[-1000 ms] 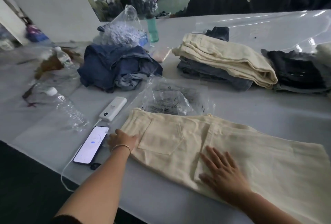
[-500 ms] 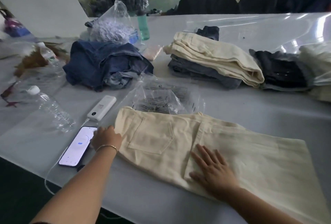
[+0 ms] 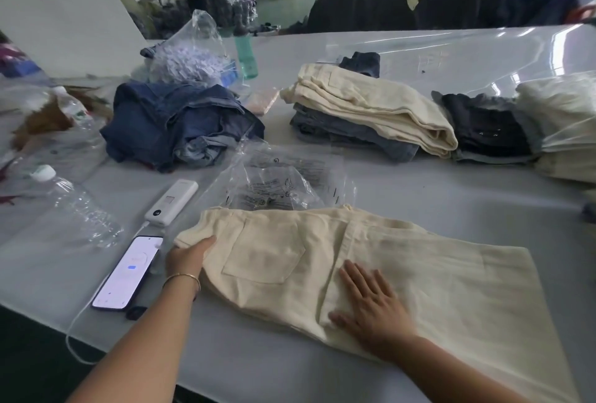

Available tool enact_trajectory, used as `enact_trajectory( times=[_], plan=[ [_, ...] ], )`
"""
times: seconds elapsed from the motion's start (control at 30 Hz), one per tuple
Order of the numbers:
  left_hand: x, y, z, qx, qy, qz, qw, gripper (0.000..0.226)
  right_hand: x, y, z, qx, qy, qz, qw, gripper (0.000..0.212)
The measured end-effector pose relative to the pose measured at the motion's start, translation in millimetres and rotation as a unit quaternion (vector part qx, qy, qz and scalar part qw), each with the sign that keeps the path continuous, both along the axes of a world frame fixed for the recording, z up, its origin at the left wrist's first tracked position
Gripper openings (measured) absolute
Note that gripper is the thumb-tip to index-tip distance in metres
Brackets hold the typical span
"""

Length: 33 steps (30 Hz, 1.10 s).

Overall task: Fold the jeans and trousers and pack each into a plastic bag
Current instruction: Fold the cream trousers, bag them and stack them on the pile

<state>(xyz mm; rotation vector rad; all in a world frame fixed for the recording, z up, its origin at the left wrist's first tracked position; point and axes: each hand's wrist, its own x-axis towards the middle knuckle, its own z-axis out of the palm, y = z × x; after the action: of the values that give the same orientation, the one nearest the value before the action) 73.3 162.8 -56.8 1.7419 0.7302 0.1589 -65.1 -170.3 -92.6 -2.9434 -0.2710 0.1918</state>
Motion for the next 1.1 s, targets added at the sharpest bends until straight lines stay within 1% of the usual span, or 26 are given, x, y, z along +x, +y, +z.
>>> enact_trajectory(
  times=[0.07, 0.13, 0.17, 0.2, 0.23, 0.27, 0.3, 0.33, 0.37, 0.4, 0.43, 0.47, 0.5, 0.53, 0.57, 0.6, 0.63, 0.73, 0.77, 0.83, 0.9, 0.93, 1.0, 1.07, 1.1],
  plan=[
    [-1.8, -17.0, 17.7, -0.129, -0.042, 0.008, 0.991, 0.039, 0.2, 0.3, 1.0, 0.01, 0.006, -0.002, 1.0, 0.087],
    [-10.3, -44.7, 41.5, -0.232, -0.093, -0.019, 0.968, 0.037, 2.6, -0.8, 9.8, 0.056, 0.033, -0.011, 0.998, 0.085],
    [-17.0, -61.5, 55.1, -0.262, -0.116, -0.041, 0.957, 0.035, 5.5, -2.2, 18.7, 0.112, 0.056, -0.031, 0.992, 0.082],
    [-25.3, -80.1, 68.6, -0.281, -0.137, -0.07, 0.947, 0.033, 8.9, -4.7, 30.6, 0.206, 0.084, -0.07, 0.972, 0.076],
    [-34.7, -99.6, 80.6, -0.288, -0.153, -0.104, 0.94, 0.031, 12.6, -8.5, 46.2, 0.333, 0.118, -0.129, 0.927, 0.069],
    [-44.6, -119.4, 91.3, -0.282, -0.163, -0.142, 0.935, 0.03, 16.1, -13.1, 63.3, 0.474, 0.154, -0.182, 0.848, 0.066],
    [-54.7, -139.3, 100.7, -0.259, -0.168, -0.184, 0.933, 0.032, 18.9, -20.1, 79.5, 0.591, 0.177, -0.212, 0.758, 0.067],
    [-65.4, -159.4, 109.2, -0.22, -0.171, -0.234, 0.931, 0.034, 20.7, -30.3, 96.0, 0.675, 0.191, -0.217, 0.679, 0.071],
    [-76.4, -179.6, 115.4, -0.169, -0.183, -0.297, 0.922, 0.035, 20.8, -43.6, 111.9, 0.73, 0.201, -0.206, 0.62, 0.074],
    [-88.4, -199.7, 118.8, -0.11, -0.203, -0.373, 0.898, 0.034, 20.5, -59.5, 126.0, 0.761, 0.203, -0.193, 0.585, 0.077],
    [-100.7, -220.2, 118.5, -0.052, -0.218, -0.452, 0.863, 0.034, 18.0, -75.2, 137.7, 0.772, 0.197, -0.183, 0.576, 0.078],
    [-113.2, -240.3, 115.2, 0.003, -0.217, -0.524, 0.824, 0.038, 13.3, -90.1, 145.9, 0.767, 0.185, -0.185, 0.586, 0.074],
    [-125.1, -258.6, 109.1, 0.049, -0.205, -0.587, 0.781, 0.043, 6.4, -103.3, 149.3, 0.751, 0.166, -0.205, 0.605, 0.062],
    [-135.8, -274.1, 100.4, 0.08, -0.185, -0.642, 0.74, 0.048, -1.2, -114.5, 146.6, 0.724, 0.127, -0.247, 0.632, 0.04],
    [-144.2, -286.5, 90.5, 0.095, -0.159, -0.681, 0.709, 0.049, -10.5, -125.2, 140.0, 0.682, 0.079, -0.305, 0.66, 0.02],
    [-149.6, -295.5, 80.8, 0.104, -0.136, -0.702, 0.691, 0.047, -20.8, -135.5, 131.3, 0.639, 0.034, -0.355, 0.682, 0.017],
    [-151.4, -301.4, 72.5, 0.125, -0.134, -0.704, 0.686, 0.044, -30.8, -145.5, 121.9, 0.612, 0.011, -0.383, 0.692, 0.023],
    [-140.6, -307.9, 50.9, 0.255, -0.203, -0.627, 0.708, 0.039, -54.4, -176.1, 98.2, 0.593, -0.013, -0.407, 0.695, 0.027],
    [-133.5, -307.9, 46.0, 0.292, -0.21, -0.603, 0.713, 0.04, -59.4, -185.9, 93.3, 0.592, -0.013, -0.408, 0.695, 0.028],
    [-118.5, -306.3, 37.3, 0.372, -0.183, -0.572, 0.708, 0.039, -66.8, -202.9, 84.0, 0.589, -0.015, -0.408, 0.698, 0.03],
    [-107.0, -303.0, 25.1, 0.455, -0.141, -0.549, 0.687, 0.039, -72.6, -213.7, 71.9, 0.564, -0.015, -0.42, 0.71, 0.032],
    [-104.2, -300.7, 19.6, 0.487, -0.116, -0.546, 0.672, 0.043, -74.4, -216.6, 65.6, 0.539, -0.013, -0.432, 0.723, 0.033],
    [-105.5, -296.0, 6.8, 0.528, -0.063, -0.556, 0.639, 0.054, -73.5, -220.3, 55.0, 0.458, -0.019, -0.448, 0.768, 0.041],
    [-110.7, -292.7, -5.2, 0.549, -0.048, -0.563, 0.616, 0.059, -66.1, -220.1, 53.1, 0.35, -0.016, -0.465, 0.813, 0.055],
    [-112.5, -291.7, -8.1, 0.557, -0.051, -0.562, 0.61, 0.058, -62.5, -217.9, 55.0, 0.278, -0.002, -0.482, 0.831, 0.066]
  ],
)
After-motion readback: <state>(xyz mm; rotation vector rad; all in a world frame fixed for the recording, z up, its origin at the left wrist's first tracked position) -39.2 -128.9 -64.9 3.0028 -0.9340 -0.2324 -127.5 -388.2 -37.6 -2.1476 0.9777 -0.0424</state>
